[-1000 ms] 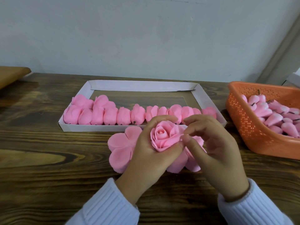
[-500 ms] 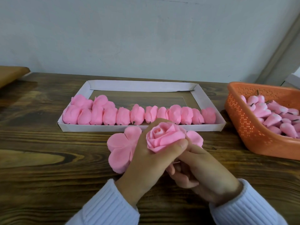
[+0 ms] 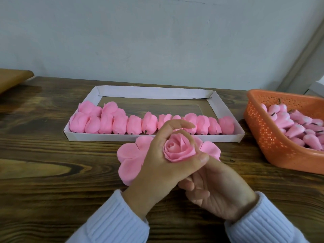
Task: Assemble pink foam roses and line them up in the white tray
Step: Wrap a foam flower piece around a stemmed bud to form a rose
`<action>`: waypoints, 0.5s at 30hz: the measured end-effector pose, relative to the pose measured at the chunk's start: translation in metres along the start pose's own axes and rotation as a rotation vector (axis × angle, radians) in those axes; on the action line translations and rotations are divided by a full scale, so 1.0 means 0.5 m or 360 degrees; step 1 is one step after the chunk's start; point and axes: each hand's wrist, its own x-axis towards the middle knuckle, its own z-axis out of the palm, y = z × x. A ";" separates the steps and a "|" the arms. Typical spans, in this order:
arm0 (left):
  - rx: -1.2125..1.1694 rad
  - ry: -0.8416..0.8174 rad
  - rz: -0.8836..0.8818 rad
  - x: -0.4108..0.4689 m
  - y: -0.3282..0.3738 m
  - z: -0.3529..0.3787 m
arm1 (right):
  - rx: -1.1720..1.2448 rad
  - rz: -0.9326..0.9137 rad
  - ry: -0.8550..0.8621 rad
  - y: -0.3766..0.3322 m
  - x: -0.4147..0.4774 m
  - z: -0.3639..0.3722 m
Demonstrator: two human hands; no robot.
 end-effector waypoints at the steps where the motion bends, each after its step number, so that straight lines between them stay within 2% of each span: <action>1: -0.0012 0.0004 0.0002 -0.001 0.001 0.002 | 0.0034 -0.0022 -0.0058 0.002 0.001 -0.001; 5: -0.0074 0.0054 -0.0009 -0.005 0.001 0.011 | -0.0022 -0.0159 -0.0116 0.010 0.002 0.005; 10: 0.0057 0.0066 -0.0105 -0.004 -0.002 0.013 | -0.0081 -0.0346 -0.0097 0.011 0.003 0.015; 15: 0.0108 0.0096 -0.0051 -0.004 -0.003 0.010 | -0.0024 -0.0331 -0.0165 0.010 0.005 0.013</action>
